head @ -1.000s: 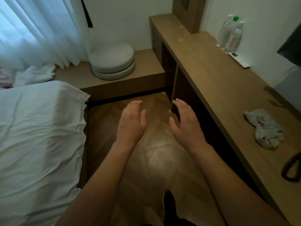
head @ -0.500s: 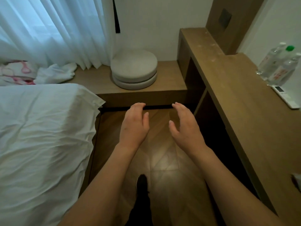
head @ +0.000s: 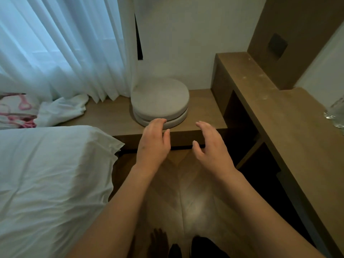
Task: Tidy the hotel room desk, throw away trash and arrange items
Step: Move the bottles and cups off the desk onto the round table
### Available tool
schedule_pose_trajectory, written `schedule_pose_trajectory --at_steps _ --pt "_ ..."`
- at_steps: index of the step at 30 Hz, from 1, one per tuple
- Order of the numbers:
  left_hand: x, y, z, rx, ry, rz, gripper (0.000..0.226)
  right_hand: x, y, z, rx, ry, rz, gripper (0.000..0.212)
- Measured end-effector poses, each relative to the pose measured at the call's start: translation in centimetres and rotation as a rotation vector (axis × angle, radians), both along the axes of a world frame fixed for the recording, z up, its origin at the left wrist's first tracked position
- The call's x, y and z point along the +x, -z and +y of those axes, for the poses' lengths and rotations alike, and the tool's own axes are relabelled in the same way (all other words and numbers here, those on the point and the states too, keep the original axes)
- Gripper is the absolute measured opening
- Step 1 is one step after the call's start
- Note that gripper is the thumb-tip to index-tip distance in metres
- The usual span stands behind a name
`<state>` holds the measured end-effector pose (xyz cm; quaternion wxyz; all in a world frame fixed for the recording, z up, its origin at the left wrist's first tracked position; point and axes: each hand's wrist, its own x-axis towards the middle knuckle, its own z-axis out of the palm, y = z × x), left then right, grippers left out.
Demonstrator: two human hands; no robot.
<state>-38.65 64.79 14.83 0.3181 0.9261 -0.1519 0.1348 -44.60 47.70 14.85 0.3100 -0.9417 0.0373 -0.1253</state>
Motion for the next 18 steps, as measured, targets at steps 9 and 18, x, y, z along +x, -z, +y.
schedule_pose_trajectory --at_steps 9,18 --pt "16.0 2.0 -3.2 0.026 -0.005 0.024 0.032 16.0 2.2 -4.3 0.035 0.002 0.018 0.058" --pt "32.1 0.1 -9.1 0.039 0.019 0.051 0.035 31.3 0.8 -9.8 0.053 0.023 0.021 0.058"
